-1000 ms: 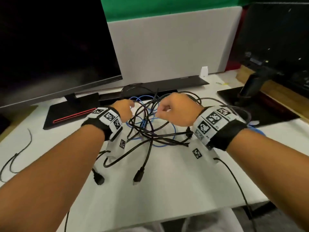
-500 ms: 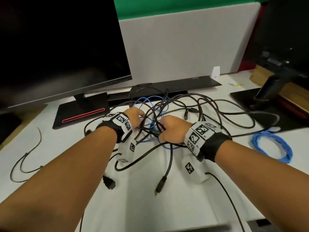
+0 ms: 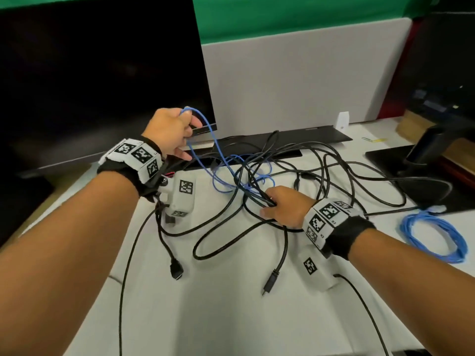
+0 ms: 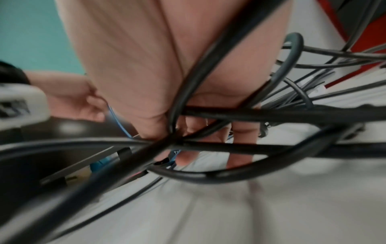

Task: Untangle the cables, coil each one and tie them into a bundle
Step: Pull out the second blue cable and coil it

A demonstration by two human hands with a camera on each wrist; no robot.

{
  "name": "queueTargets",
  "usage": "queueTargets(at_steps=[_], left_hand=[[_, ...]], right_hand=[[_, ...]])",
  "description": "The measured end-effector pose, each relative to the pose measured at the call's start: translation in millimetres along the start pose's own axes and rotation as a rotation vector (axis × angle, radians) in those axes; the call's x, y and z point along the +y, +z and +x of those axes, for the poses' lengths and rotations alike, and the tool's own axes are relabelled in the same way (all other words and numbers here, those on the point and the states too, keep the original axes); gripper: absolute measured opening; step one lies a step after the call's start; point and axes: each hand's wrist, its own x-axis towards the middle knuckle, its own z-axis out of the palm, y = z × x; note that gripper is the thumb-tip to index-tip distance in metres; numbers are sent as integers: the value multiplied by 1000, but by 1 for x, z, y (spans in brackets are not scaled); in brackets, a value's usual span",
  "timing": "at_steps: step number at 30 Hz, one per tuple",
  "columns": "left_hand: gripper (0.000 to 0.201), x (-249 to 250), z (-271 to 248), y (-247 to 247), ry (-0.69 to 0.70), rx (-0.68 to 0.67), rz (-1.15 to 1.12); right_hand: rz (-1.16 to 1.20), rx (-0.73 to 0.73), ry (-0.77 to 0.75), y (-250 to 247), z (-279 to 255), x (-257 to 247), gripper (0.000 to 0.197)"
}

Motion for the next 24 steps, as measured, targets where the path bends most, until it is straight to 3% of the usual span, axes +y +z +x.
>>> queueTargets(at_steps=[5,8,10,12,15,19,21,24], left_hand=[[36,12,-11,-25,-4,119,-313],[43,-1,-17,-15,-14,60,52],[37,-17,-22,-1,10,-36,394],[30,-32,-27,12,20,-129,597],[15,-44,-33,33,36,-282,715],[51,-53,-37,67,73,-453,808],[55,-58,-33,80,87,-502,865],[43,-62,-26,95,74,-545,950]], right_hand=[[-9,23,25,1,3,2,16],[51,27,39,-2,4,1,12],[128,46,5,-4,3,1,11],[209,50,-18,-5,1,1,9],[338,39,-29,-5,1,2,8],[460,-1,-27,-6,3,4,8],[497,-10,-19,-5,4,5,10],[493,-2,-4,-3,7,7,5]])
